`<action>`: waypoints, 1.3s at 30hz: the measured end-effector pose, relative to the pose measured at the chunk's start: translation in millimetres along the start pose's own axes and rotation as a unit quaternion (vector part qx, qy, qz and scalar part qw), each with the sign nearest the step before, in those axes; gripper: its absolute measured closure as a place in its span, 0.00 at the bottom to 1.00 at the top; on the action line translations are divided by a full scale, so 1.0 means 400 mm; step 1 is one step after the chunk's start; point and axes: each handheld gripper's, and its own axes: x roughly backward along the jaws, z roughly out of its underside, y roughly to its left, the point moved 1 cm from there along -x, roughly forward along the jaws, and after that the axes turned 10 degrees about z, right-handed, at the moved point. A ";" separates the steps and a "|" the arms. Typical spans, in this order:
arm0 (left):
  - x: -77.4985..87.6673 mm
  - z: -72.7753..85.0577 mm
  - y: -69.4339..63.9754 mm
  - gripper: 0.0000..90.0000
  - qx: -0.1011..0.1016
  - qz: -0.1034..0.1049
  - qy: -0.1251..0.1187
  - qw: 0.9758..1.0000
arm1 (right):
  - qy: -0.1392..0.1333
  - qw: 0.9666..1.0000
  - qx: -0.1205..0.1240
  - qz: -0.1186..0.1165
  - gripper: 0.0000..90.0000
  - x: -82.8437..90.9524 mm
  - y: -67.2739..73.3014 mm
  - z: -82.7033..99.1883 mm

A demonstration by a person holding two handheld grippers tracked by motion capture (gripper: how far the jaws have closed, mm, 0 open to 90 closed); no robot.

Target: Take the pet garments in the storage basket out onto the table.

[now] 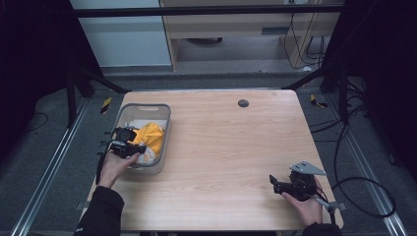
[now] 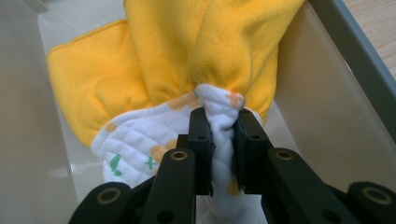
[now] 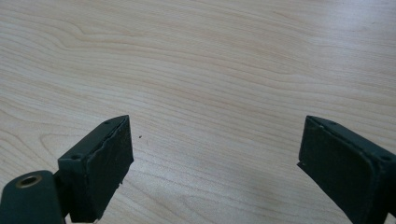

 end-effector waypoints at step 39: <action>0.166 -0.020 -0.013 0.91 -0.018 -0.026 -0.071 0.997 | -0.001 1.000 0.006 0.002 0.10 -0.001 0.001 0.000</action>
